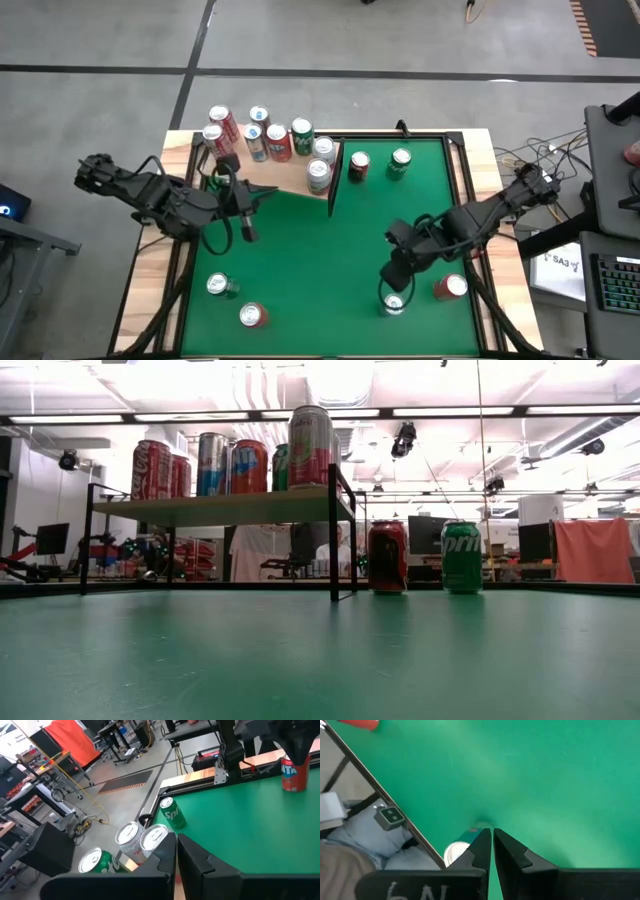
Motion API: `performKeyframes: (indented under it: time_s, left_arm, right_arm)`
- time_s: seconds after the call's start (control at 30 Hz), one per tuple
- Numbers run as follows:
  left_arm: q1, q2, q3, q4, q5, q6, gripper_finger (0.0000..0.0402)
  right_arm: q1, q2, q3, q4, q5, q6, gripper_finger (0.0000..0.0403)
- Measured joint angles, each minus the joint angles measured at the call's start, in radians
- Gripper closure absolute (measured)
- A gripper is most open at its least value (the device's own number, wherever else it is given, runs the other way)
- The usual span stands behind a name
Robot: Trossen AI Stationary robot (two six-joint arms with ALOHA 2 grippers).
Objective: Place canned beverage on shelf
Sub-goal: Put the red soda can on the shelf aligned with the other red soda can
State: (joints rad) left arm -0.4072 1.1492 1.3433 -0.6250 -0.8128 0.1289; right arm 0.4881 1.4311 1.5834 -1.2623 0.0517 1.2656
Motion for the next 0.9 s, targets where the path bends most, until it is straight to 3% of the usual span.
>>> performKeyframes:
  time_s: [0.2, 0.47, 0.9]
  left_arm:
    - [0.000, 0.036, 0.045, 0.002, 0.000, 0.021, 0.0402]
    - [0.000, 0.044, 0.055, 0.005, 0.000, 0.024, 0.0402]
    - [0.000, 0.044, 0.050, 0.005, 0.000, 0.019, 0.0402]
  right_arm:
    - [0.037, 0.000, -0.023, -0.109, -0.010, 0.110, 0.0390]
    - [0.093, -0.004, -0.081, -0.272, -0.118, 0.257, 0.0390]
    - [0.130, -0.176, -0.251, -0.265, -0.139, 0.379, 0.0390]
